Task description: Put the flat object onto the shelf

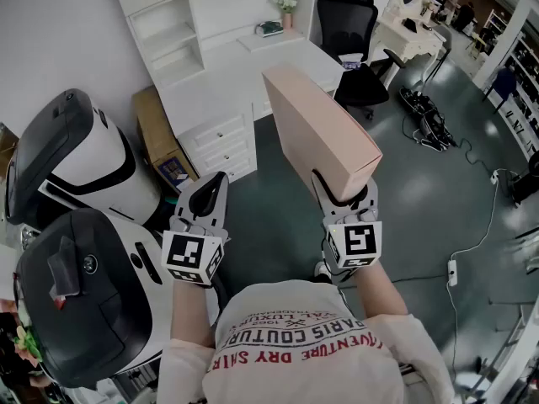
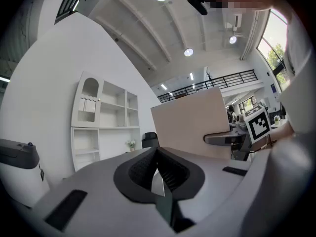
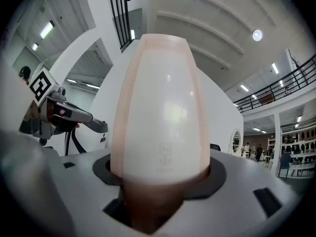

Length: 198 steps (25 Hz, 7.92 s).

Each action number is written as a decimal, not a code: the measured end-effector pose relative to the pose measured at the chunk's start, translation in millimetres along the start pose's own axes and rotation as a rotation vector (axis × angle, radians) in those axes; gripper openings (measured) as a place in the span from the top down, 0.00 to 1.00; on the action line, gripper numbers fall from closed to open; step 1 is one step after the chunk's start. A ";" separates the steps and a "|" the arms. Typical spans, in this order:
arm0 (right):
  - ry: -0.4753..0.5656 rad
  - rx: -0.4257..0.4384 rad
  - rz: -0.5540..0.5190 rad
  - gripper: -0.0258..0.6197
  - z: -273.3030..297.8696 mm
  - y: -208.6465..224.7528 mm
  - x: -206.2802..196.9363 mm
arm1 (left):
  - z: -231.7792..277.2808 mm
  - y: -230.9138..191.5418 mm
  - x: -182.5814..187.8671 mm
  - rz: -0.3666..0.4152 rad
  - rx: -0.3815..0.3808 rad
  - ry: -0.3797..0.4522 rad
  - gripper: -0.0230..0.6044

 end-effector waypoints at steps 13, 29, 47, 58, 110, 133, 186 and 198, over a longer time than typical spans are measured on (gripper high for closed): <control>-0.016 -0.007 0.049 0.47 6.1 12.3 -4.0 | 6.3 2.4 0.3 -0.014 0.005 0.012 0.94; 0.009 0.172 0.065 0.47 95.5 100.6 -53.1 | 104.7 19.1 -18.9 0.018 0.136 -0.050 0.94; 0.006 0.377 0.005 0.47 268.2 321.7 -83.8 | 330.2 74.9 3.4 0.019 0.305 -0.079 0.94; 0.024 0.418 -0.014 0.47 374.4 324.5 -75.9 | 386.6 2.9 1.8 0.003 0.401 -0.047 0.94; -0.103 0.248 -1.338 0.44 800.8 206.5 121.3 | 487.1 -258.8 -1.3 0.055 0.512 -0.037 0.94; -0.145 0.390 -1.280 0.38 911.1 186.1 92.1 | 549.7 -307.7 -18.9 0.042 0.546 -0.061 0.94; -0.027 0.484 -0.681 0.91 798.1 238.5 75.8 | 563.1 -261.1 -19.3 0.036 0.394 -0.079 0.94; 0.084 0.556 -0.270 0.92 738.7 241.5 4.2 | 565.8 -263.7 -12.1 0.050 0.401 -0.059 0.94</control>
Point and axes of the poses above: the fingertips, and each gripper's own axes: z forward along the fingers, y to its right, x out of its top, the point moved 8 cm from there along -z, backward along the fingers, and after that the axes turned 8 degrees about x, right-handed, at the moved point
